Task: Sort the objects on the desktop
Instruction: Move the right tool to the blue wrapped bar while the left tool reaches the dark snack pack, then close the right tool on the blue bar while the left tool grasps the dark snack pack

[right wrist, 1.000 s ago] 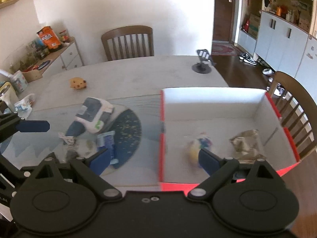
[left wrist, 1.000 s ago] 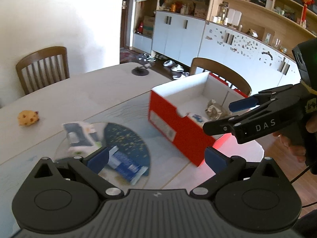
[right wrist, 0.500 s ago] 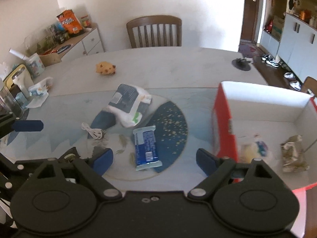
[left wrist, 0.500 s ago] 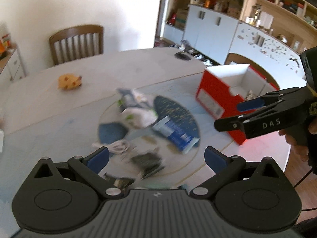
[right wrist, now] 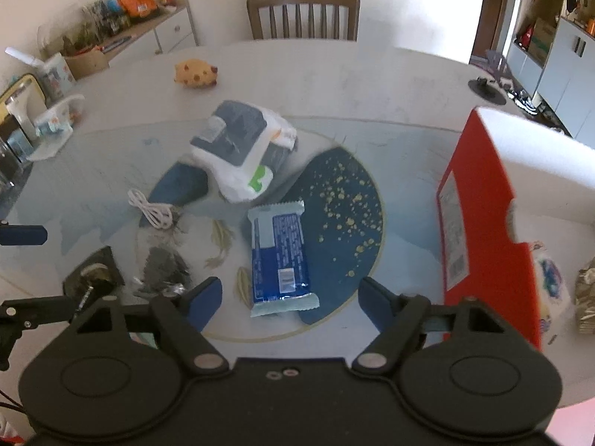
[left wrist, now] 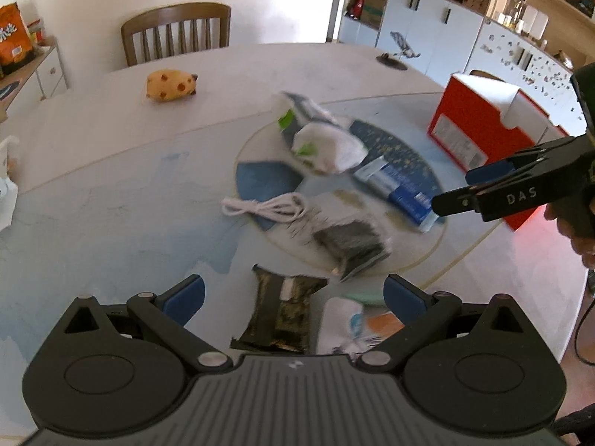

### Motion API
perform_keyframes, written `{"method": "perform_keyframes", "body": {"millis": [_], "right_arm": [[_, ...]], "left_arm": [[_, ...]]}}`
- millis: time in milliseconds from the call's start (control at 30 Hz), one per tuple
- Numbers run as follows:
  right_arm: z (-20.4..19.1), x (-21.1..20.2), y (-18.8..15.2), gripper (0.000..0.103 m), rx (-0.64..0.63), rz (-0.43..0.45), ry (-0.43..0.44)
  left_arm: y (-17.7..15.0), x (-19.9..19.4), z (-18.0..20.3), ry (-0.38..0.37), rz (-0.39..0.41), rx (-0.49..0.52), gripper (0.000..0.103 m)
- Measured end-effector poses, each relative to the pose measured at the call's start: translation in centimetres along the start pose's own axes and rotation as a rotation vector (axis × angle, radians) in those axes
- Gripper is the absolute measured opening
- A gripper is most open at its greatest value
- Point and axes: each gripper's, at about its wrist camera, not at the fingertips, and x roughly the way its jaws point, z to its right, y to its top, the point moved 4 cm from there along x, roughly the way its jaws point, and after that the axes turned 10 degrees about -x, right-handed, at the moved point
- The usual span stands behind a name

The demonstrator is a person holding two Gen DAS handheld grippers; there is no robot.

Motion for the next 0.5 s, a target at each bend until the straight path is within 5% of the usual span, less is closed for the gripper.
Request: {"method": "perform_keyframes", "body": {"millis": [300, 500], "right_arm": [[-0.1, 3.2, 0.0, 0.071, -0.019, -0.046, 0.012], [-0.4, 4.5, 0.1, 0.063, -0.032, -0.067, 0.012]], "left_arm": [[-0.3, 2.0, -1.7, 0.013, -0.026, -0.026, 0.101], [-0.5, 2.8, -1.6, 0.003, -0.041, -0.019, 0.087]]}}
